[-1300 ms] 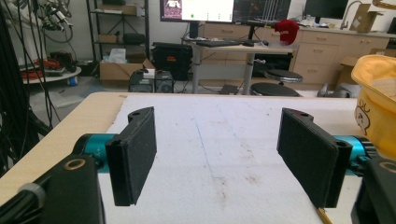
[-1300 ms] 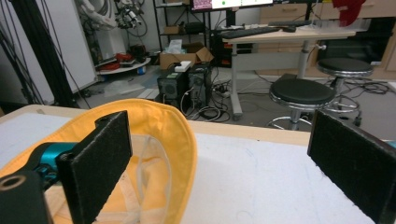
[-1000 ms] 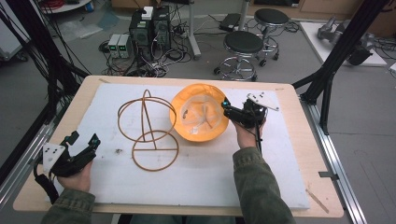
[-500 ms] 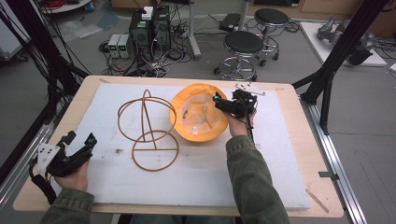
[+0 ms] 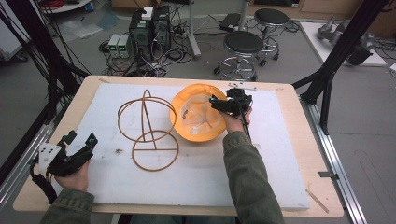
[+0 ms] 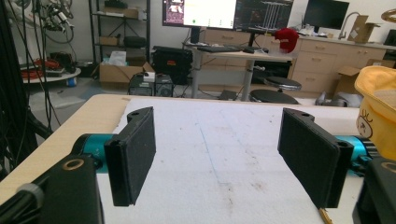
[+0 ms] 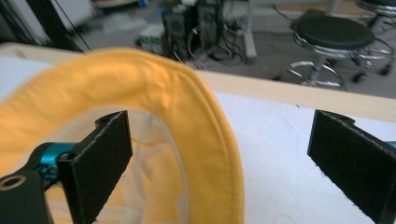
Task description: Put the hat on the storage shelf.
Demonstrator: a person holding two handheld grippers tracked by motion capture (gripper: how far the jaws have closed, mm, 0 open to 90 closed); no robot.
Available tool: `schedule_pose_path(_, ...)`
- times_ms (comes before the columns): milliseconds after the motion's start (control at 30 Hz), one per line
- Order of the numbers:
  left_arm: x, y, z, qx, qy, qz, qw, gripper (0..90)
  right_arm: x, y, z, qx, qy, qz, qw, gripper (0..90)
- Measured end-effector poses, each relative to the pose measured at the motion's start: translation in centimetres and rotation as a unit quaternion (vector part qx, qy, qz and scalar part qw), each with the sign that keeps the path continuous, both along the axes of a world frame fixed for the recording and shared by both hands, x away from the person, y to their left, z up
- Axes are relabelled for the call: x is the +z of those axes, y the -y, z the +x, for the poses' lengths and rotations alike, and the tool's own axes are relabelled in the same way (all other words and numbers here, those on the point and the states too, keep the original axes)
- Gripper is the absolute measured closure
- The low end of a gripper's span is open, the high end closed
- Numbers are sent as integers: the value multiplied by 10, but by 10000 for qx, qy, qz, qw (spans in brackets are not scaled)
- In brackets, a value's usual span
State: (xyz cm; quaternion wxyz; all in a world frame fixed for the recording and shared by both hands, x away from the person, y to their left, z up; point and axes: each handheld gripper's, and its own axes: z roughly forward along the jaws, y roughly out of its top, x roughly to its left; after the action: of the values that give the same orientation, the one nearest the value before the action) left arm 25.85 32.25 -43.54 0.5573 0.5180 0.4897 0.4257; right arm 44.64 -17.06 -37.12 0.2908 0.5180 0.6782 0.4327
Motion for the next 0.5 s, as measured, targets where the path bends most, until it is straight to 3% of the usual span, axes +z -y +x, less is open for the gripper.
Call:
schedule_pose_path(200,0,0,0,-6,-4,-6,10000,280,-6,-2,5,-34,-232,-112,9997,54)
schedule_pose_path(300,0,0,1,-47,5,-18,10000,280,-8,-2,6,77,-411,-50,9991,112)
schedule_pose_path(400,0,1,0,-73,9,1,10000,280,-8,-4,6,120,-392,-207,9989,153)
schedule_pose_path(500,0,1,0,-75,3,14,10000,280,-9,-6,6,73,-424,-198,9989,168)
